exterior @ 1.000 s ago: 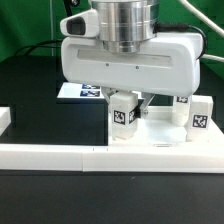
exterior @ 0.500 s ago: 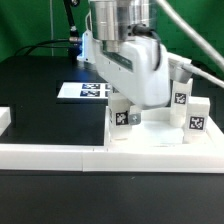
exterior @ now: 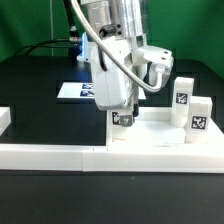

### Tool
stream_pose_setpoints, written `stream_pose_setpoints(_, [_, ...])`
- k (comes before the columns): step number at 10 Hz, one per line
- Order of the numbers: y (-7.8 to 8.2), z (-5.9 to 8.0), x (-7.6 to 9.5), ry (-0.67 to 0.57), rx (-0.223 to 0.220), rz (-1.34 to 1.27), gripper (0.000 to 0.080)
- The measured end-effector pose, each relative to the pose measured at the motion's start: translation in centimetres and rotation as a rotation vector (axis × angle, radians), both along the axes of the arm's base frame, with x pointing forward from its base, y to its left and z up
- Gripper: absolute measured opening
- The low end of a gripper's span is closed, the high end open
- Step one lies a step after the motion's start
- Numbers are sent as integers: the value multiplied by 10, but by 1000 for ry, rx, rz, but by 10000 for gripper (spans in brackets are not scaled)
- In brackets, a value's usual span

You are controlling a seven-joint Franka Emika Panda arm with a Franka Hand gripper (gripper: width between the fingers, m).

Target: Assemble square table

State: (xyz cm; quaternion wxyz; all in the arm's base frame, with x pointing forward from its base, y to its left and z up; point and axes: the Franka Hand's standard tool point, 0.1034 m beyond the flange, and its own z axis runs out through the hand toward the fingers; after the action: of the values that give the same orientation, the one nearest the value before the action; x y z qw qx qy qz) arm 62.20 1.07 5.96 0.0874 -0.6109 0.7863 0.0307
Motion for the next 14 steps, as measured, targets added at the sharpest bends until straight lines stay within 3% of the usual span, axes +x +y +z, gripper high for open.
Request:
stream_pose_setpoints(1, [0, 0, 0, -6, -4, 36, 286])
stream_pose_setpoints(2, [-1, -1, -1, -17, -12, 106, 375])
stream_pose_setpoints(3, [-3, -1, -3, -45, -31, 281, 512])
stream_pose_setpoints(4, [-4, 5, -3, -77, -44, 454, 606])
stream_pose_setpoints(5, [-1, 11, -4, -93, -46, 571, 640])
stream_pose_setpoints(10, [-4, 10, -4, -137, -80, 864, 649])
stream_pose_setpoints(11, [-12, 11, -2, -131, -103, 1101, 649])
stream_pose_setpoints(12, [-17, 11, 6, -126, -113, 1163, 649])
stream_pose_setpoints(13, [-16, 10, 6, -125, -115, 1149, 597])
stream_pose_setpoints(14, [-16, 9, 5, -123, -114, 1148, 450])
